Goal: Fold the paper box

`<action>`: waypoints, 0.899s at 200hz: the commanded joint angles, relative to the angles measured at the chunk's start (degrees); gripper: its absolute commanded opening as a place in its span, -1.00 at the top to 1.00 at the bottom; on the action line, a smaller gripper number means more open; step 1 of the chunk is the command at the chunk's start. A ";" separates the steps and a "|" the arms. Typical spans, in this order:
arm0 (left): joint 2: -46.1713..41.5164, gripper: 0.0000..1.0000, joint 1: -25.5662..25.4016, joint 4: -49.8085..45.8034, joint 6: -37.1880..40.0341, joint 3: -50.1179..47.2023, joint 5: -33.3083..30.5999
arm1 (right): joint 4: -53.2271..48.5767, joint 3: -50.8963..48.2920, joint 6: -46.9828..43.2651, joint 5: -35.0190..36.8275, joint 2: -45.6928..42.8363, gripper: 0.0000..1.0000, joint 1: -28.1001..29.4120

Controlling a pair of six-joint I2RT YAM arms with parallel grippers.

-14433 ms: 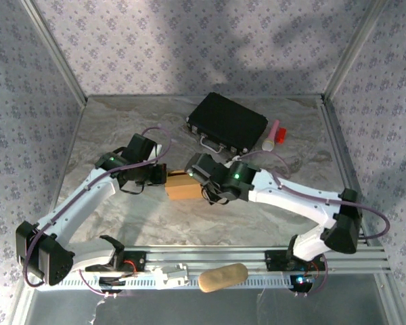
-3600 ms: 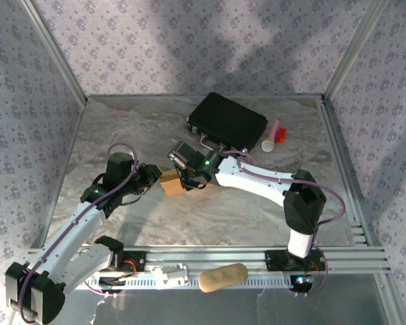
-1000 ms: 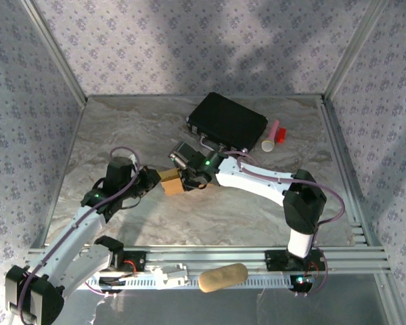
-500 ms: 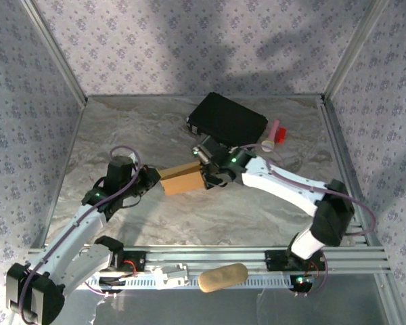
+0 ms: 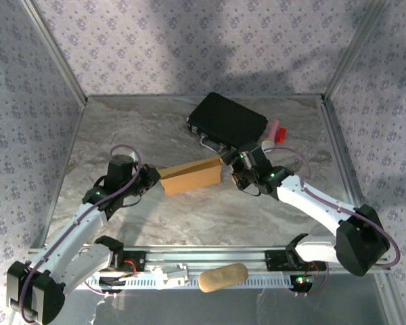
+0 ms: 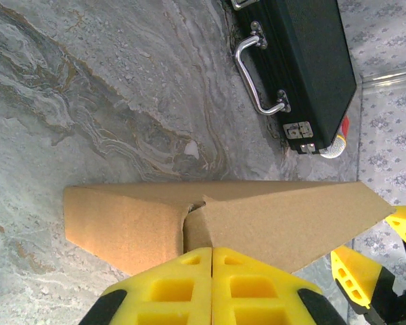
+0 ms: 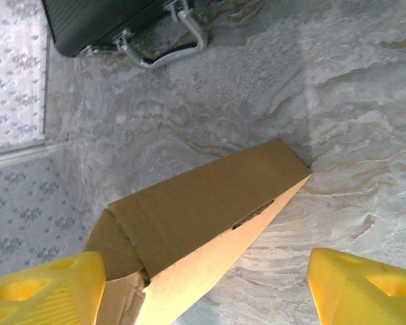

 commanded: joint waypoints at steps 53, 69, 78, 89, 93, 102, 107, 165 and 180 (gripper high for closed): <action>1.91 0.90 -0.74 -8.47 1.47 -0.63 -1.46 | 6.01 -0.65 -3.51 1.33 -4.26 -0.59 0.36; 2.13 0.91 -0.93 -8.28 1.39 -0.56 -1.54 | 6.66 0.00 -3.72 -0.73 -2.54 -0.54 -0.09; 2.32 0.91 -1.03 -8.29 1.38 -0.47 -1.54 | 7.97 -0.09 -3.12 -1.57 -1.27 -0.47 -0.10; 2.35 0.91 -1.11 -8.21 1.28 -0.38 -1.54 | 9.98 -0.62 -2.47 -2.42 -0.03 -0.39 -0.11; 2.41 0.92 -1.19 -8.21 1.29 -0.31 -1.56 | 10.65 -0.74 -2.21 -2.67 0.52 -0.38 -0.14; 2.39 0.91 -1.30 -8.28 1.21 -0.21 -1.63 | 11.37 -0.80 -1.80 -3.19 1.61 -0.35 -0.10; 2.29 0.92 -1.34 -8.34 1.26 -0.14 -1.62 | 11.83 -0.79 -1.66 -3.40 2.08 -0.33 -0.19; 2.21 0.92 -1.61 -8.99 1.41 0.27 -2.17 | 11.32 -2.13 -1.12 -2.61 2.33 -0.05 -0.62; 2.32 0.92 -1.65 -8.74 1.34 0.10 -2.21 | 12.38 -3.55 -0.62 -2.61 2.22 0.04 -0.93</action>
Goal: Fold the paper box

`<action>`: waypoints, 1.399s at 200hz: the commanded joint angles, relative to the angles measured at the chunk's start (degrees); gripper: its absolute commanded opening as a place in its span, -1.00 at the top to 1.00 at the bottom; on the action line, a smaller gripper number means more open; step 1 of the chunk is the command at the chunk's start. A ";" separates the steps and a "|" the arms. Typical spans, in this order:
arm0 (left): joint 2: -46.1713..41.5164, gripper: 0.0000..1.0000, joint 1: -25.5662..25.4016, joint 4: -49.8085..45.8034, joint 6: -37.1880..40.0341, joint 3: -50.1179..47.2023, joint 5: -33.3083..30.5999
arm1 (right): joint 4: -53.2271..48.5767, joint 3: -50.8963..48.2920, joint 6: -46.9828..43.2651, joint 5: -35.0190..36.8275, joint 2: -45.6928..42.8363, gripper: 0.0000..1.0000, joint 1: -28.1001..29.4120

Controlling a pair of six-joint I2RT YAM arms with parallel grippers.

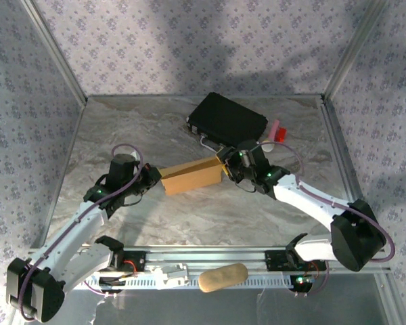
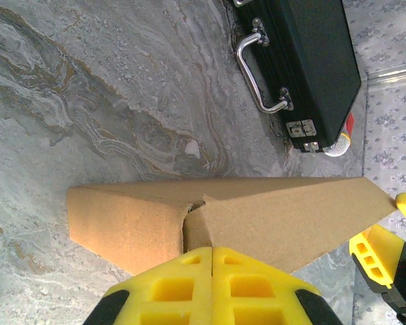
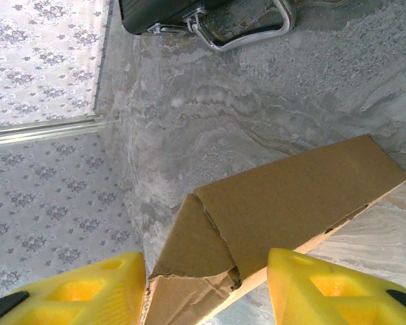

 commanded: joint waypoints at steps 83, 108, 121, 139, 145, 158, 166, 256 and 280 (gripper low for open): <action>1.45 0.82 -0.69 -8.32 1.05 -0.88 -1.28 | 2.72 -5.16 1.81 -0.23 0.61 0.49 -1.05; 1.02 0.66 -0.69 -8.97 1.27 -0.24 -1.35 | 2.48 -5.96 1.94 0.07 0.51 0.62 -0.93; 0.21 0.55 -0.67 -9.65 1.44 0.44 -1.48 | 2.44 -6.40 1.91 0.07 0.55 0.66 -0.92; -0.95 0.38 -0.61 -11.46 1.95 1.97 -1.82 | 2.52 -6.63 2.02 -0.01 0.63 0.67 -0.88; -1.40 0.30 -0.61 -12.13 2.19 2.55 -2.03 | 2.48 -6.59 1.96 -0.01 0.66 0.67 -0.89; -2.44 0.15 -0.55 -13.12 2.50 3.48 -2.23 | 2.39 -6.43 1.96 0.07 0.67 0.67 -0.81; -2.84 0.09 -0.53 -13.11 2.67 3.75 -2.06 | 2.26 -6.24 1.91 0.07 0.60 0.67 -0.78; -0.45 0.23 -0.25 -2.86 0.66 0.52 4.22 | 1.46 -5.63 1.86 0.17 0.57 0.68 -0.69; 0.24 0.39 -0.21 -3.41 1.00 0.55 4.44 | 1.61 -5.59 1.95 0.22 0.66 0.69 -0.70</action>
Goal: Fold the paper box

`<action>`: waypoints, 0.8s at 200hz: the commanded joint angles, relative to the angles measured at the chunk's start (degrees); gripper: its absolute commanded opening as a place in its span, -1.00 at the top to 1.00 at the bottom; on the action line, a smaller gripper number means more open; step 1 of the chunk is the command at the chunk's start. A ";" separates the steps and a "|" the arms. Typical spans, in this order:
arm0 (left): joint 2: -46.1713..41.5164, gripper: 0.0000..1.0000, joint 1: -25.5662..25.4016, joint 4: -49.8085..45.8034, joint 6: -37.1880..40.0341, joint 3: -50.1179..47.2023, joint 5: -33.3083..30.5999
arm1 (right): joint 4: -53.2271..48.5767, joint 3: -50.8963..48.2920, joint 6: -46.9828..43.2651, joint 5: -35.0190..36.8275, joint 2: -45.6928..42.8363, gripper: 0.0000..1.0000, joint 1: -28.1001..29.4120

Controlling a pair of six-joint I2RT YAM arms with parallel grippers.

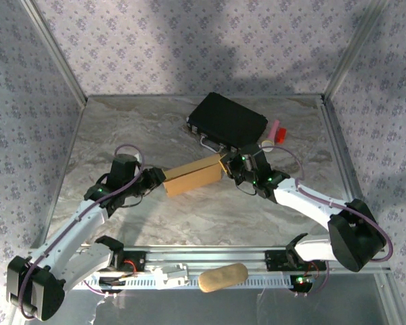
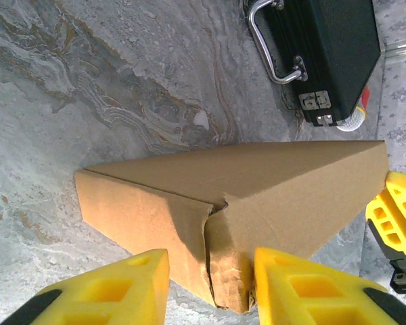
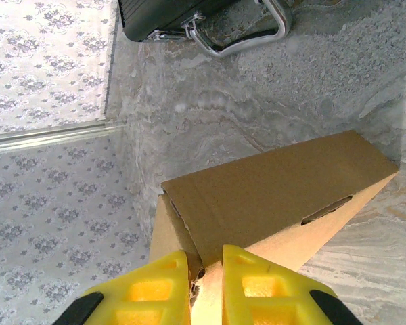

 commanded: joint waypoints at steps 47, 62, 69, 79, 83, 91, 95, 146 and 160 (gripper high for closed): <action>0.09 0.72 -0.17 1.00 -0.27 -2.71 0.58 | -5.36 -0.91 0.77 0.80 0.64 0.69 -0.07; 0.22 0.82 -0.17 1.13 -0.17 -3.08 0.26 | -5.51 -1.03 0.80 0.85 0.55 0.69 -0.02; 0.30 0.86 -0.17 1.33 -0.17 -3.39 0.27 | -5.57 -0.98 0.81 0.79 0.56 0.69 -0.08; 0.53 0.91 -0.17 1.80 -0.33 -3.98 0.49 | -5.52 -1.15 0.79 0.86 0.47 0.70 -0.04; 0.54 0.94 -0.15 2.04 -0.35 -4.20 0.60 | -5.59 -1.22 0.77 0.86 0.47 0.70 -0.04; 0.60 0.99 -0.12 2.44 -0.52 -4.70 0.87 | -5.67 -1.24 0.73 0.95 0.43 0.70 -0.02; 0.58 1.00 -0.16 2.60 -0.56 -4.93 1.02 | -5.64 -1.31 0.80 0.95 0.46 0.70 -0.02; -0.60 0.77 -0.72 1.28 -0.31 -3.73 1.65 | -7.53 -0.46 -0.17 1.57 -0.61 0.51 0.23; -0.51 0.72 -1.85 0.46 0.22 -2.49 0.94 | -9.48 0.36 -1.05 2.60 -1.73 0.36 1.00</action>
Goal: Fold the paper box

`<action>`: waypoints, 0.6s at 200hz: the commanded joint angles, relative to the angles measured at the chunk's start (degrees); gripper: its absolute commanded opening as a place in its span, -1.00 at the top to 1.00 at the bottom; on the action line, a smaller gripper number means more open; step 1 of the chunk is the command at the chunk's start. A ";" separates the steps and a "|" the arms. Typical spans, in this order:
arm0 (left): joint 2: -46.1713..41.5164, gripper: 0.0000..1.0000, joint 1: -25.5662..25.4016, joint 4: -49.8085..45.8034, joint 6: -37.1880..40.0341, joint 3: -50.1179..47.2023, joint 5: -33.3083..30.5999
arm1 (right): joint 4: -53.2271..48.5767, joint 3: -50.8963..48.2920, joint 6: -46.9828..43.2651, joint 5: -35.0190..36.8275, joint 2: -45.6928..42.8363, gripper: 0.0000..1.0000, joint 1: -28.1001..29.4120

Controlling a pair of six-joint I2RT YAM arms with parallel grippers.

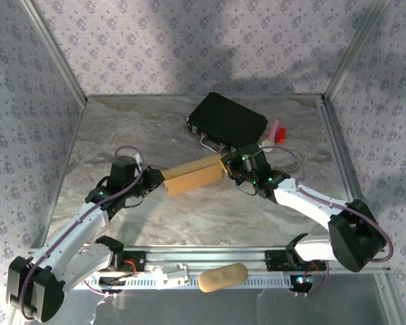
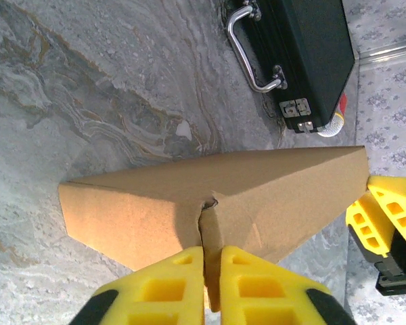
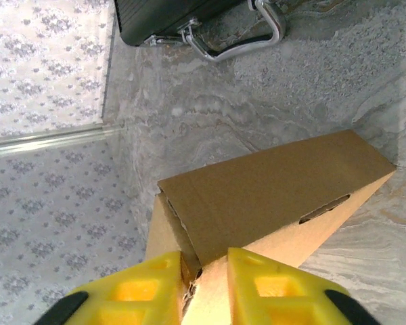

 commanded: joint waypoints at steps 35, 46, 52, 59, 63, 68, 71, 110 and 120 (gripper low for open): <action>1.08 0.74 -8.39 -6.96 0.20 2.14 -4.81 | -11.10 -0.95 -1.47 2.69 -4.44 0.33 1.43; 0.90 0.73 -11.40 -7.72 -0.19 2.18 -8.17 | -11.73 -2.40 -1.93 2.79 -5.68 0.33 1.22; 0.78 0.72 -13.04 -7.98 -0.39 2.05 -9.87 | -12.14 -3.22 -2.22 2.87 -6.38 0.34 1.15; 0.76 0.71 -14.69 -8.23 -0.54 1.81 -11.51 | -12.51 -4.36 -2.65 2.66 -7.09 0.35 0.93; 0.84 0.70 -15.67 -8.26 -0.68 1.64 -12.23 | -12.66 -5.09 -2.85 2.49 -7.61 0.35 0.79; 1.01 0.68 -16.77 -8.22 -0.91 1.42 -13.20 | -12.84 -6.03 -3.07 2.31 -8.23 0.36 0.71; 1.16 0.67 -17.42 -8.16 -1.08 1.22 -13.66 | -12.96 -6.66 -3.28 2.26 -8.65 0.36 0.73; 3.41 0.45 -24.21 -4.84 -4.27 -2.54 -16.41 | -14.61 -14.49 -3.07 3.37 -14.38 0.32 1.48; 3.59 0.39 -24.42 -4.44 -4.65 -3.02 -16.45 | -14.03 -16.18 -2.84 3.09 -14.69 0.30 1.38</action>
